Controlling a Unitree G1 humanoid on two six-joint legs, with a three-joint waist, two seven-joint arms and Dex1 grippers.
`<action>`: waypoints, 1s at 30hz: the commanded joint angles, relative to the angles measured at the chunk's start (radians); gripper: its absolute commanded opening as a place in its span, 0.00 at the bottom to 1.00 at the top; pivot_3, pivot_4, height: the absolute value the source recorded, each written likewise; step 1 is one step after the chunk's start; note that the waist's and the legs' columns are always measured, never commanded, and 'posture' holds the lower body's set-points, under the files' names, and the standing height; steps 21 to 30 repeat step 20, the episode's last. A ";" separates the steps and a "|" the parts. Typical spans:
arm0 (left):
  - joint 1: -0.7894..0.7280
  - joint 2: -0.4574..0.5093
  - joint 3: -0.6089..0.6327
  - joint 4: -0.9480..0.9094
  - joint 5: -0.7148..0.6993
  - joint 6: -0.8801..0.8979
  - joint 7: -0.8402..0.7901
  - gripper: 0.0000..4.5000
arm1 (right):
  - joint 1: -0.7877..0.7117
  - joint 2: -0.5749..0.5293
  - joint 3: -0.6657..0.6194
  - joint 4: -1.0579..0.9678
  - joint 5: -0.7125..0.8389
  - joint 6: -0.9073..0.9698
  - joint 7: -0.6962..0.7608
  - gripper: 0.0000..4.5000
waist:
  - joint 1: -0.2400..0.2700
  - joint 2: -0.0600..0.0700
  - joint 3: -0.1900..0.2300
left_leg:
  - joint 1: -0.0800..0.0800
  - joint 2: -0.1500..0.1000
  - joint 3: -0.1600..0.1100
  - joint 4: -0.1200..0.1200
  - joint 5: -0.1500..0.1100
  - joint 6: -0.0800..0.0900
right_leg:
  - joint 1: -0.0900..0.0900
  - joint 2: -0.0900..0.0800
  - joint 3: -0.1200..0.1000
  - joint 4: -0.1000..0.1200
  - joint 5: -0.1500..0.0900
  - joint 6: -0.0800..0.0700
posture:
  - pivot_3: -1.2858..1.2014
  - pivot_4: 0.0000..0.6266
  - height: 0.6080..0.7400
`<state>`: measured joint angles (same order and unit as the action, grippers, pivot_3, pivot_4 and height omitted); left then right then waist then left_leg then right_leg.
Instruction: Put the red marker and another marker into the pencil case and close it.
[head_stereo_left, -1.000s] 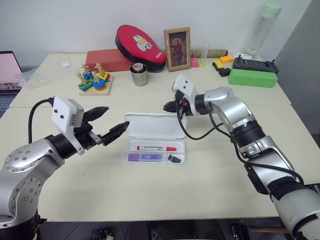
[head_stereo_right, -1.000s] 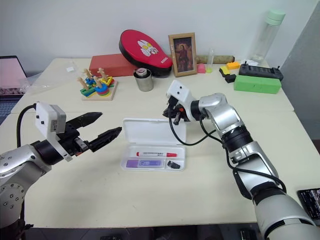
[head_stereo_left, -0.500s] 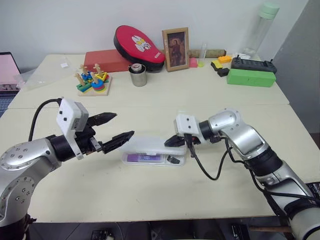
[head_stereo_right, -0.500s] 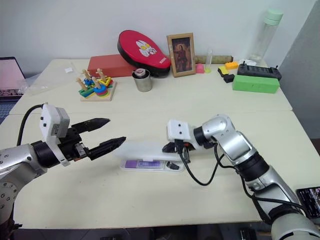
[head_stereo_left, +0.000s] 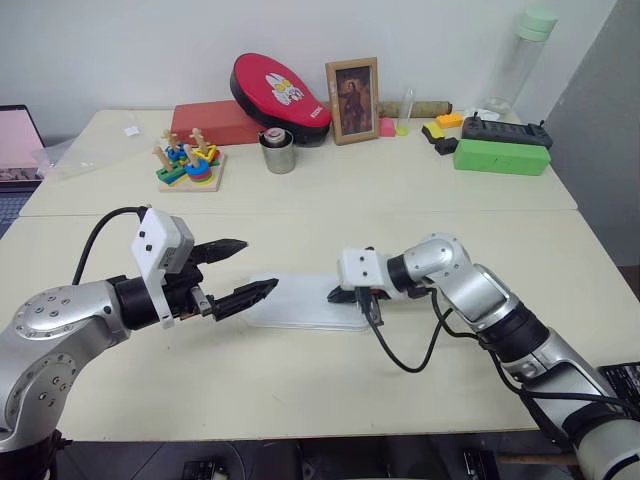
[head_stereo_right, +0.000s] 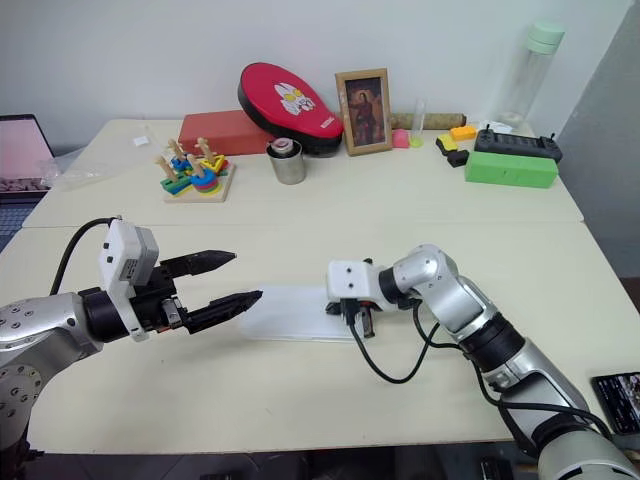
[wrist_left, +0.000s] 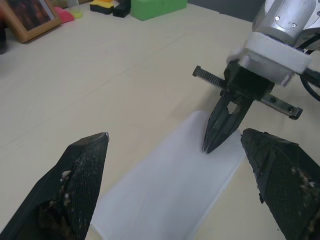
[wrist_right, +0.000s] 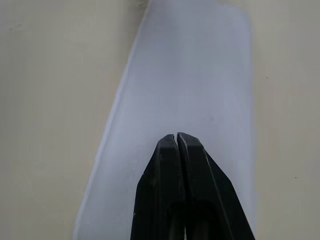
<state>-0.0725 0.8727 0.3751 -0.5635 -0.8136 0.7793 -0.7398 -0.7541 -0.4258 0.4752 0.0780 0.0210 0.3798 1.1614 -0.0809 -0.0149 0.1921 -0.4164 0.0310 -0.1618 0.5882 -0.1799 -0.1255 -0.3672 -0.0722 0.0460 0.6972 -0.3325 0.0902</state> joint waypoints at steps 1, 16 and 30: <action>-0.020 -0.025 0.007 0.052 0.037 -0.013 0.059 1.00 | -0.047 0.040 -0.207 0.043 0.103 0.023 -0.110 0.01 | 0.000 0.000 0.000 | 0.000 0.000 0.000 0.000 0.000 0.000 | 0.000 0.000 0.000 0.000 0.000 0.000 | 0.52 0.24 1.00; -0.164 -0.043 0.002 0.544 0.340 -0.286 0.108 1.00 | -0.006 -0.103 -0.437 0.183 0.187 0.134 -0.184 0.77 | 0.014 0.000 0.000 | -0.001 0.000 0.001 -0.002 0.000 0.000 | -0.002 0.000 0.000 -0.001 0.000 0.000 | 0.52 0.24 1.00; -0.213 -0.035 -0.016 0.666 0.385 -0.330 0.073 1.00 | 0.031 -0.094 -0.447 0.124 0.212 0.166 -0.196 0.99 | 0.015 0.000 0.000 | -0.002 0.000 0.001 -0.002 0.000 0.000 | -0.002 0.000 0.000 -0.001 0.000 0.000 | 0.52 0.24 1.00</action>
